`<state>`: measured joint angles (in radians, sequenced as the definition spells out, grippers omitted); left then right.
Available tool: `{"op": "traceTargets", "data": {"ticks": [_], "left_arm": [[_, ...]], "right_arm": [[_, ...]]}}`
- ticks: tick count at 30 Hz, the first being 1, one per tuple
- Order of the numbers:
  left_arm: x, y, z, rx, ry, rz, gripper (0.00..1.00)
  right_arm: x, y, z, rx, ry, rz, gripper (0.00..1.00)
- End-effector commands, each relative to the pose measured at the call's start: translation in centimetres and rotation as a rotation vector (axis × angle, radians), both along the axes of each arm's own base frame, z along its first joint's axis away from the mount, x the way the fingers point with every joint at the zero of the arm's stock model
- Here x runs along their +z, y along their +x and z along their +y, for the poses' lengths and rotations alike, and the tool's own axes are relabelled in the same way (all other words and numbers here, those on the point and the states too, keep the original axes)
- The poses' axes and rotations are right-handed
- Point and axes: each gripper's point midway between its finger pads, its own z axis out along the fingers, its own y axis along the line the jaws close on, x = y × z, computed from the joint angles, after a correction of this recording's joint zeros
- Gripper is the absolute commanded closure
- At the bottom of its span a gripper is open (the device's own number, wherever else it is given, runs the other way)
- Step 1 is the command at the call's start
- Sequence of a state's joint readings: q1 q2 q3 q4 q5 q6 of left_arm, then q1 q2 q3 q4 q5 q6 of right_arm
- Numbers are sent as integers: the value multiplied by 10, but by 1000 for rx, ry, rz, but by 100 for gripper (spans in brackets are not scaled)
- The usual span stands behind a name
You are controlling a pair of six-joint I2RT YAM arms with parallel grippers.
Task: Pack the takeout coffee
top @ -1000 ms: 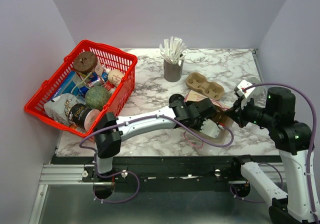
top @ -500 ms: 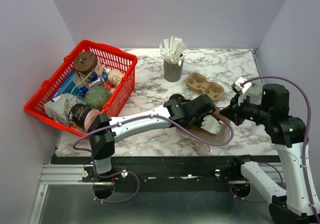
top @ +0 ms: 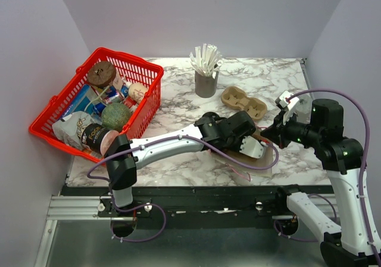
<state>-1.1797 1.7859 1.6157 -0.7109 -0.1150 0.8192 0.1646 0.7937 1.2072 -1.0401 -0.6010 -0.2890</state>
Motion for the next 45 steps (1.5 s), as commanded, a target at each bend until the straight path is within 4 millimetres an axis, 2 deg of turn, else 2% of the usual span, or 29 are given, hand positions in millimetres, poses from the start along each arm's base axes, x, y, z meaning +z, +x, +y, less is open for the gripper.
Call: {"op": "traceTargets", "data": {"ticks": [1,7,15,19,26,29,31,33,35,37,42,44,45], "left_arm": [[19,2,6,15,-50,46,35],[15,-16,16,-9,-60,171,25],[-7,-5,35,64,34,140,21],[-23,-1,41,79,85,151,21],[-41,18,41,128,129,79,24],[-45,21,39,129,133,76,29],[-48,21,36,130,127,81,35],[-47,22,35,131,121,81,46],[-45,22,34,140,113,92,51],[-42,20,34,142,98,112,61],[-17,24,31,182,3,150,73],[-13,23,33,185,-6,161,71],[-13,23,34,181,-1,171,54]], "right_arm": [[2,-1,6,34,20,-22,100],[1,2,5,24,14,-26,100],[0,2,5,31,11,-23,99],[-1,-2,9,59,23,-17,100],[-1,-8,13,100,36,-7,100],[-1,-9,14,110,41,-5,99],[-1,-9,15,112,39,-1,100],[-2,-8,14,111,37,0,99],[-1,-8,14,109,34,-1,100],[-1,-6,14,105,31,-1,99],[-5,-2,10,82,15,1,100],[-5,0,10,77,15,-1,100],[-6,0,10,76,16,4,100]]}}
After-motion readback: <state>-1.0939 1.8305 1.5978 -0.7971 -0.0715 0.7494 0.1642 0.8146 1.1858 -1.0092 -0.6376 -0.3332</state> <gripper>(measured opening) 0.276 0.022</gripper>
